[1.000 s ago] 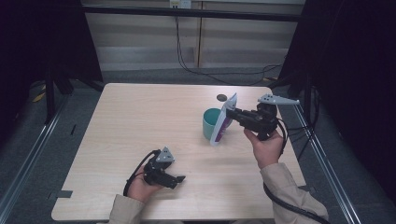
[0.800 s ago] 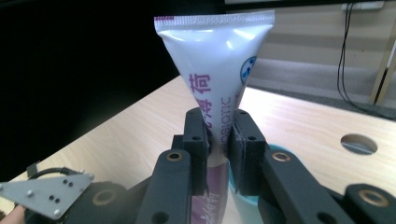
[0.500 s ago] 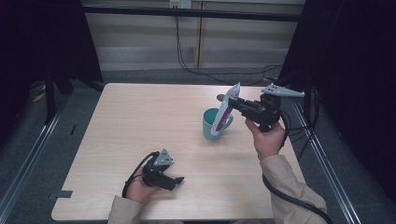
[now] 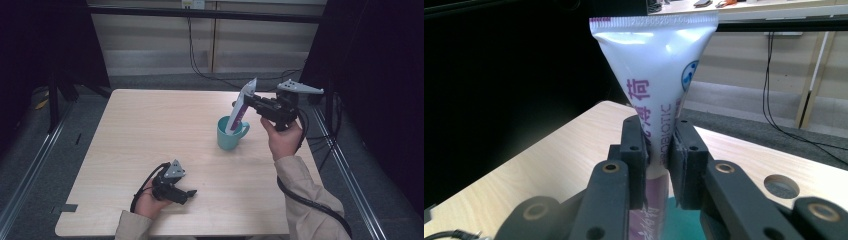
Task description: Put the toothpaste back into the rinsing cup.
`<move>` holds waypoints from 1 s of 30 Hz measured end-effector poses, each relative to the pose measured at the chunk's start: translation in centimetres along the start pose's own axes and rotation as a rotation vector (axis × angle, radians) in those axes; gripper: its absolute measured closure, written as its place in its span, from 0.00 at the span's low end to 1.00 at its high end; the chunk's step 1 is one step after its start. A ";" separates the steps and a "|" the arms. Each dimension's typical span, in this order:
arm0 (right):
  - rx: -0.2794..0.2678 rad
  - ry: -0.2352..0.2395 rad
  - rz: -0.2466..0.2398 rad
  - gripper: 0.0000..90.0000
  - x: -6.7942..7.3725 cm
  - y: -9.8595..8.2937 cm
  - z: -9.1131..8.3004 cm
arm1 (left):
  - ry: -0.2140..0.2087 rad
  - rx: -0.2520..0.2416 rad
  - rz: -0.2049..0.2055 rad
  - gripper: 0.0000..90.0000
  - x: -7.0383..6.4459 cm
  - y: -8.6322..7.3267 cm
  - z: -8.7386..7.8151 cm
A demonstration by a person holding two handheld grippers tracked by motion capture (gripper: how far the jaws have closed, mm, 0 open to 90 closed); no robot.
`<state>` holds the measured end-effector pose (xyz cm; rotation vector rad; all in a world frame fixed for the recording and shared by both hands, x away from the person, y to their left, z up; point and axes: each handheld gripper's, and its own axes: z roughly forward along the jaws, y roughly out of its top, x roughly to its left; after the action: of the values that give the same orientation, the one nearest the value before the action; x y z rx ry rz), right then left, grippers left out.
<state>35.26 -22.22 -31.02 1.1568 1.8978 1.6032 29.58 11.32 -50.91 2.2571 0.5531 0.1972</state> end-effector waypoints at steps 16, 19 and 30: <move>0.007 -0.067 -0.003 0.87 -1.3 0.5 1.5 | -0.002 0.007 0.004 0.18 0.0 0.0 0.0; 0.009 -0.072 -0.011 0.87 -1.3 0.5 1.7 | -0.001 0.006 0.004 0.18 0.0 0.0 0.0; 0.034 -0.087 -0.018 0.87 -1.5 -0.8 3.0 | -0.001 0.003 0.004 0.18 0.0 0.0 0.0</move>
<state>38.14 -21.57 -32.85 1.2003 1.8808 1.4924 29.60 11.34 -50.89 2.2616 0.5491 0.1974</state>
